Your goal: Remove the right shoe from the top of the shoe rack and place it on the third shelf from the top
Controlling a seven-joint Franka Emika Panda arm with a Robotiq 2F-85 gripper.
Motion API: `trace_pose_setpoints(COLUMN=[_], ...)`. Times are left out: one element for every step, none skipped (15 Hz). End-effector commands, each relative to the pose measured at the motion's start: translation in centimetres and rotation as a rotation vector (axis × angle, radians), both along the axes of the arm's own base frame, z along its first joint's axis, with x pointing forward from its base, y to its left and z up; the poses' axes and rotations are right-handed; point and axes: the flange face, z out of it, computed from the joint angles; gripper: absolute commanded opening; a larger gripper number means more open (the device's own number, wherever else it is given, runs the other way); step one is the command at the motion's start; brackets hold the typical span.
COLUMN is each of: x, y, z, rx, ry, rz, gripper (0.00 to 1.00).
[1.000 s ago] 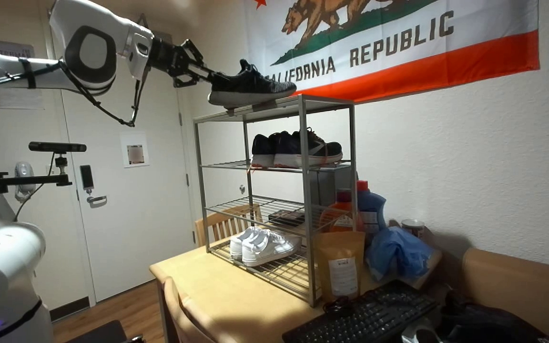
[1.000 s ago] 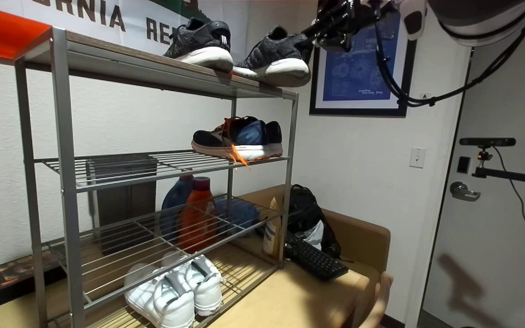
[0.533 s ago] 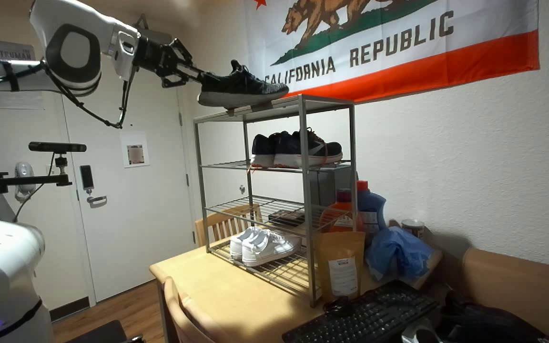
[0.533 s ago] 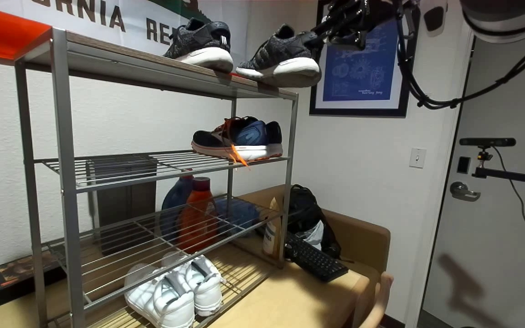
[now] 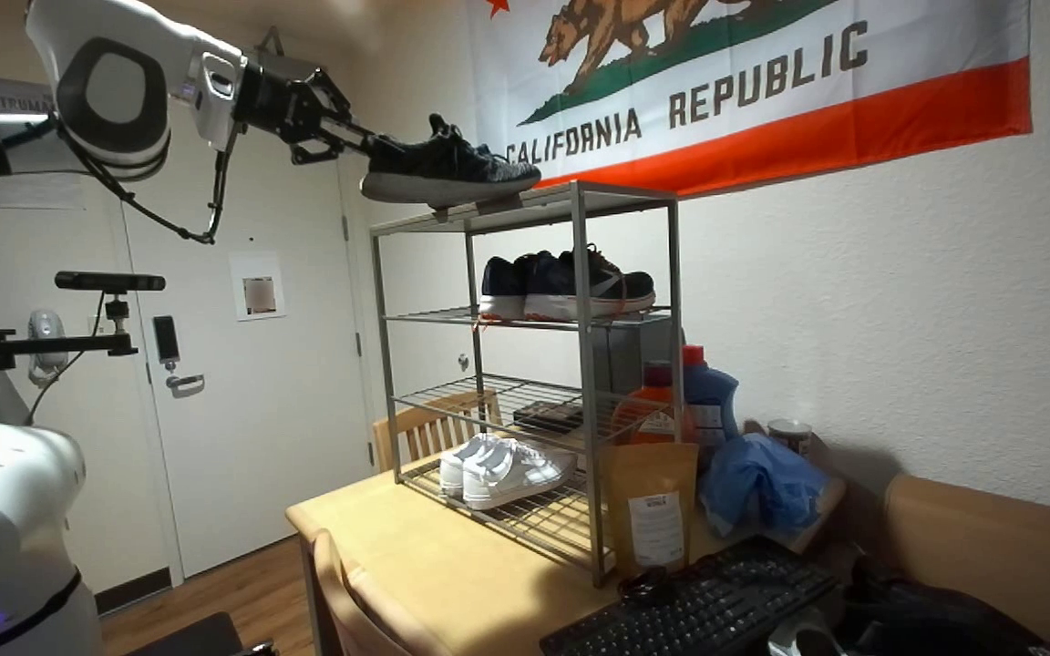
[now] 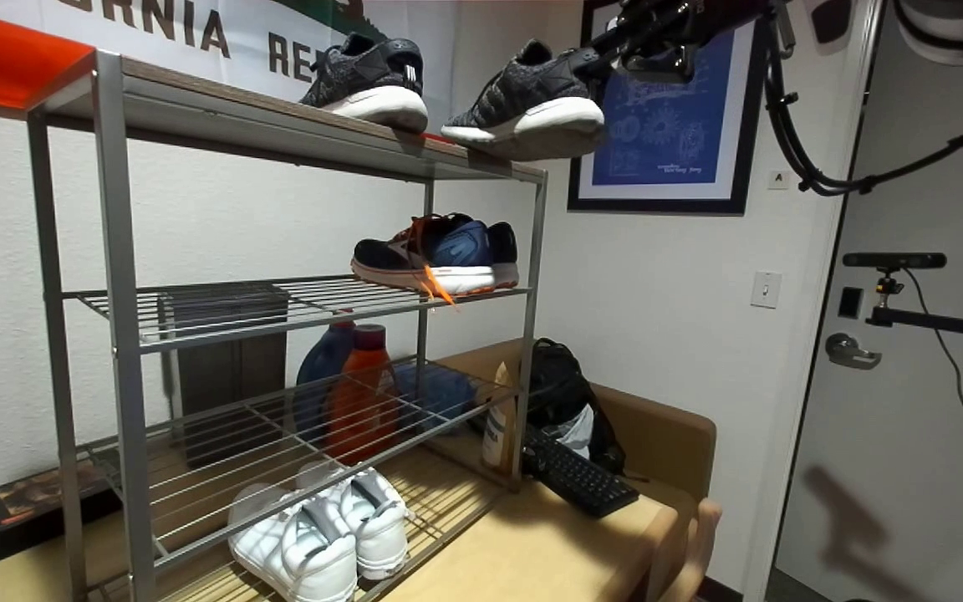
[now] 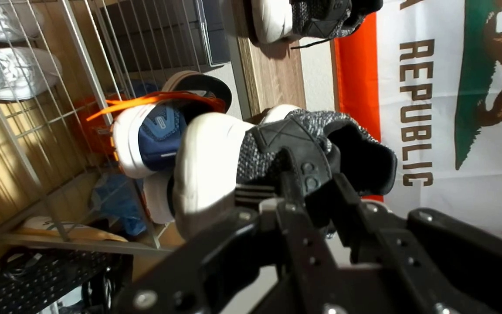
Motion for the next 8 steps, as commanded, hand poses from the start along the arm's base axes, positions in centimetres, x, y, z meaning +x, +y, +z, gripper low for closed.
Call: trace_pose_setpoints(x=[-1.2, -1.4, -1.6, -1.8, -1.9, -2.1, -2.3, -2.5], y=[0.1, 0.1, 0.2, 0.2, 0.2, 0.3, 0.4, 0.5], z=[-0.1, -0.1, -0.2, -0.2, -0.4, -0.6, -0.8, -1.0], rx=[-0.005, -0.007, -0.009, -0.010, -0.010, -0.014, -0.015, -0.016], ry=[0.004, 0.006, 0.007, 0.009, 0.016, 0.022, 0.028, 0.034], rz=[0.010, 0.011, 0.010, 0.010, 0.014, 0.016, 0.019, 0.021], gripper=[0.06, 0.06, 0.06, 0.06, 0.06, 0.06, 0.06, 0.06])
